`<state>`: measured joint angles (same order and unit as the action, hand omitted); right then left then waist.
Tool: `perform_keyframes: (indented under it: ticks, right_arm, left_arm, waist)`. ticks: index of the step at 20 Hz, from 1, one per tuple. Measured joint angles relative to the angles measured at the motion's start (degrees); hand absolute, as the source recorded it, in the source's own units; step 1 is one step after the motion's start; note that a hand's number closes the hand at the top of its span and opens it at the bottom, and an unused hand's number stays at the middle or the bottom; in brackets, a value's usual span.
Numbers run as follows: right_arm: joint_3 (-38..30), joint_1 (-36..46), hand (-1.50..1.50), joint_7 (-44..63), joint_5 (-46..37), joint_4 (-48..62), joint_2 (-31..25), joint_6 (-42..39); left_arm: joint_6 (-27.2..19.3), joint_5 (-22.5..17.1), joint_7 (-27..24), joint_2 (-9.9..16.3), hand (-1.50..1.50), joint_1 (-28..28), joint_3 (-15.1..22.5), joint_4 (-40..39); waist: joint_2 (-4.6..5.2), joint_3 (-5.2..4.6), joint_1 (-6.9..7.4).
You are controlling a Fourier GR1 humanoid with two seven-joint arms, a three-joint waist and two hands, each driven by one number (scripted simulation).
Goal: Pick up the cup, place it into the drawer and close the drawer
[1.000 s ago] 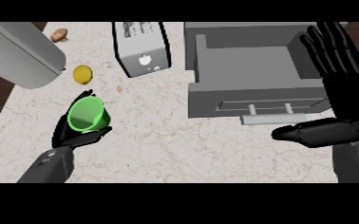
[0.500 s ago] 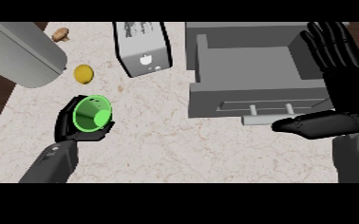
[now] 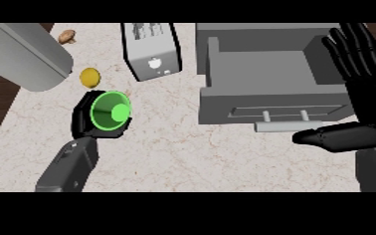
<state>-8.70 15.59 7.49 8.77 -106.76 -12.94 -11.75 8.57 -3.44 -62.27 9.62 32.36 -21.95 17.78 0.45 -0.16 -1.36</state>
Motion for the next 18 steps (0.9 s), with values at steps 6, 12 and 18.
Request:
perform_keyframes:
  ticks: [6,12,18]
  right_arm:
    - [-0.9,-0.6,-1.50,-0.2,-0.1,0.3,-0.5,-0.1]
    - [-0.6,-1.0,-1.50,-1.1,-1.6,1.0,0.0,0.6]
    - [-1.0,-0.7,-1.50,-1.6,-1.5,1.9,-0.1,0.5]
  left_arm:
    - [0.1,0.9,2.8,-2.6,1.50,3.1,3.2,6.0]
    - [-0.8,1.1,10.1,-6.2,1.50,8.0,7.0,16.1]
    - [-5.8,-0.6,23.3,-8.8,1.50,16.5,11.7,23.9]
  waist:
    - [-0.43,0.13,0.92]
    - [-0.81,0.21,1.77]
    - [-0.88,0.22,1.54]
